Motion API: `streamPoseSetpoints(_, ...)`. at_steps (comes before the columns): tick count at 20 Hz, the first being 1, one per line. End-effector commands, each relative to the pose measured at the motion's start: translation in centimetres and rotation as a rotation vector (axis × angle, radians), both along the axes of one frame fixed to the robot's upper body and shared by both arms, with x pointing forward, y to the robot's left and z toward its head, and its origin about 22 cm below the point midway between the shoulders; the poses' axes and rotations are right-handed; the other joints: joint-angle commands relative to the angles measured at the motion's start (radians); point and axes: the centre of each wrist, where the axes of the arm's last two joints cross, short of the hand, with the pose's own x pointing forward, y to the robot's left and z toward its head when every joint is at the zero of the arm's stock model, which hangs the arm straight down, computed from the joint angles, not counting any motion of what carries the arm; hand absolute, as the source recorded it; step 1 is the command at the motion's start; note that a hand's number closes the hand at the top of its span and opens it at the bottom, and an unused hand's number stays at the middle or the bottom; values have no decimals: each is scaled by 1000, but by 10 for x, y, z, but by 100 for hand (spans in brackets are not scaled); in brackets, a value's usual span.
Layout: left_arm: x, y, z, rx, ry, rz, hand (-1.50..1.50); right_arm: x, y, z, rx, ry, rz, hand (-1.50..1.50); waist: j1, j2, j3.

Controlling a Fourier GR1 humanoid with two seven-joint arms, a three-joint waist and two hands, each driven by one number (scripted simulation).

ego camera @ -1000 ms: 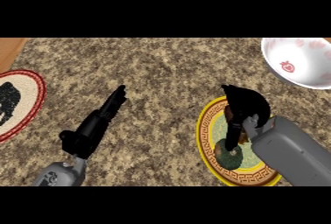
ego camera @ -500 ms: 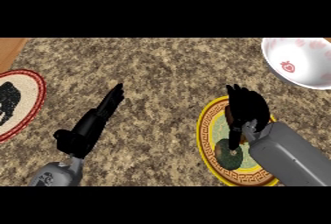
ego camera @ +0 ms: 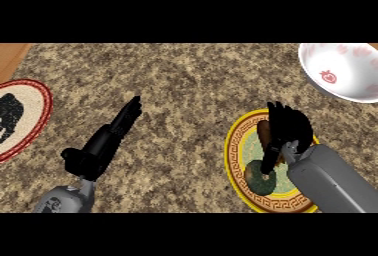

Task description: Pick the sweet potato from the plate and place it in the bowl

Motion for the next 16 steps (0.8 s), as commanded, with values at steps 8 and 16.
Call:
streamPoseSetpoints(8, -2, -7, 2, -3, 4, -1, 0, 27, -6, -20, -19, 36, -75, -150, 6, 5, 4)
streamPoseSetpoints(16, -10, -3, 0, -5, -5, 8, 0, 16, -11, -23, -35, -100, 12, 150, 3, 4, 4)
